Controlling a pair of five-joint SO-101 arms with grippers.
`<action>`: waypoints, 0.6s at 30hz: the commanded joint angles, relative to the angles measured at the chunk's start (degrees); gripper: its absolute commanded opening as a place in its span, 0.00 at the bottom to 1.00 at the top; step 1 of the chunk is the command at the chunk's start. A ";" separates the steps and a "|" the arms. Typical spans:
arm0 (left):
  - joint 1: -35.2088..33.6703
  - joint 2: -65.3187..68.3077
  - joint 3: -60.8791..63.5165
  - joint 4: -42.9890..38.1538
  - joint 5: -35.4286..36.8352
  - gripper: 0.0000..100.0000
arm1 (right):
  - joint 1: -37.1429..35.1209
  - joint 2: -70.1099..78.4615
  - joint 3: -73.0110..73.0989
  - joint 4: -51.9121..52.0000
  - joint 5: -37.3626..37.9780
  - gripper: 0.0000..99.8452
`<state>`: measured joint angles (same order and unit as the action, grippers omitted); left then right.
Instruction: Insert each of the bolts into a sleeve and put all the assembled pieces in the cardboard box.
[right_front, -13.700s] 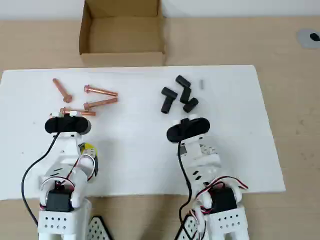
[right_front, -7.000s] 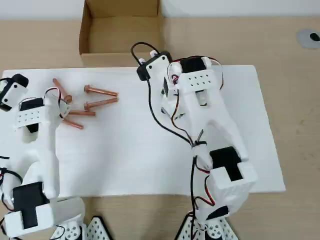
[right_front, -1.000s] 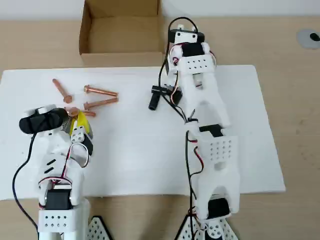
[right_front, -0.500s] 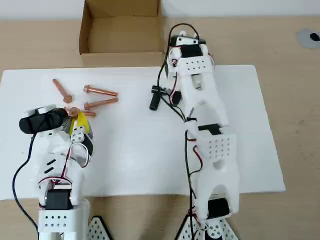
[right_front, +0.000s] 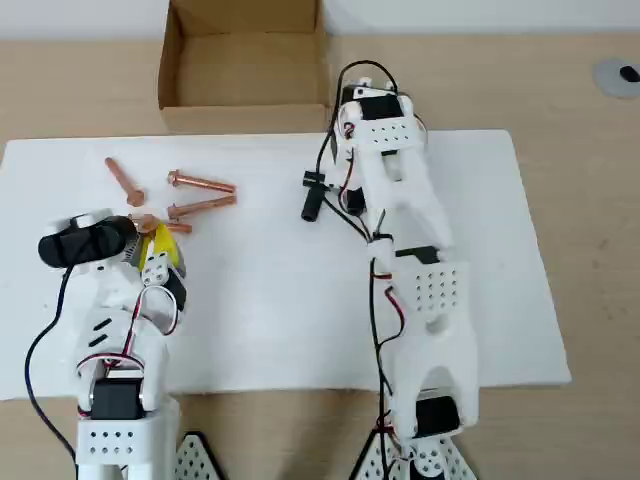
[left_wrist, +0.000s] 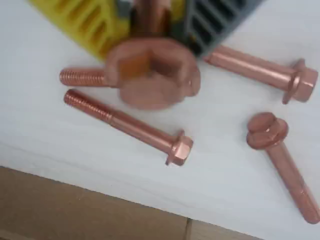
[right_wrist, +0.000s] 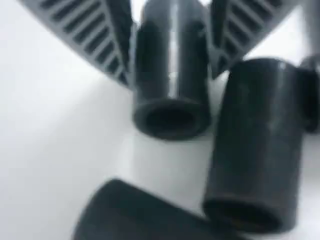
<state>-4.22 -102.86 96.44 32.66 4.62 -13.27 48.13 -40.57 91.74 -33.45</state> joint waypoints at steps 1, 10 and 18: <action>0.44 -0.84 0.62 0.00 0.26 0.01 | 2.51 -0.31 -2.15 0.44 2.81 0.11; 0.35 -0.84 0.53 -0.18 0.26 0.01 | 2.33 -0.31 -2.15 2.81 9.93 0.01; 0.62 -0.92 -0.88 -0.18 0.44 0.01 | 2.15 -1.01 -3.91 7.47 12.31 0.01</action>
<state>-4.22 -102.86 96.44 32.66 4.62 -12.48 48.13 -41.19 96.57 -22.64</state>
